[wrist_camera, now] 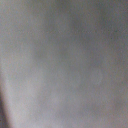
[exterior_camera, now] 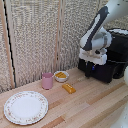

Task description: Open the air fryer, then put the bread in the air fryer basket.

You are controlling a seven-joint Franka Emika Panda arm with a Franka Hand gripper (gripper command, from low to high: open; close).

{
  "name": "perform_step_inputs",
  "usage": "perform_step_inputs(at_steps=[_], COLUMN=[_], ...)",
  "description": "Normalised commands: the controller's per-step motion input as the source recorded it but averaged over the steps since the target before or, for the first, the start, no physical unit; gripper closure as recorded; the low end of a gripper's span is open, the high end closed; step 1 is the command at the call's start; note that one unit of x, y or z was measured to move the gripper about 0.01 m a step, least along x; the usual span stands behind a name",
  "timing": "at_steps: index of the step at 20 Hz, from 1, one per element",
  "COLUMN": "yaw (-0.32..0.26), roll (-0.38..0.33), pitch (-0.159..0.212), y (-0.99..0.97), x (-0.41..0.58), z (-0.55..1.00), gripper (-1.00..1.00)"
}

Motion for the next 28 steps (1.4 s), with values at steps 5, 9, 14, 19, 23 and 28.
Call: perform_step_inputs(at_steps=[5,9,14,19,23,28], yaw=[0.002,-0.041,-0.033,0.013,0.111,0.138], roll=[-0.006,-0.032,-0.012,0.0,0.034,0.008], pitch=[0.01,-0.005,0.0,0.004,0.045,0.03], y=[0.22,0.15,0.16,0.34,0.52,0.53], x=[-0.015,0.006,0.0,-0.066,-0.1,-0.07], z=[-0.07,0.27,0.58,0.85,0.54,0.27], gripper=[-1.0,-1.0,-1.0,-1.0,-1.0,-1.0])
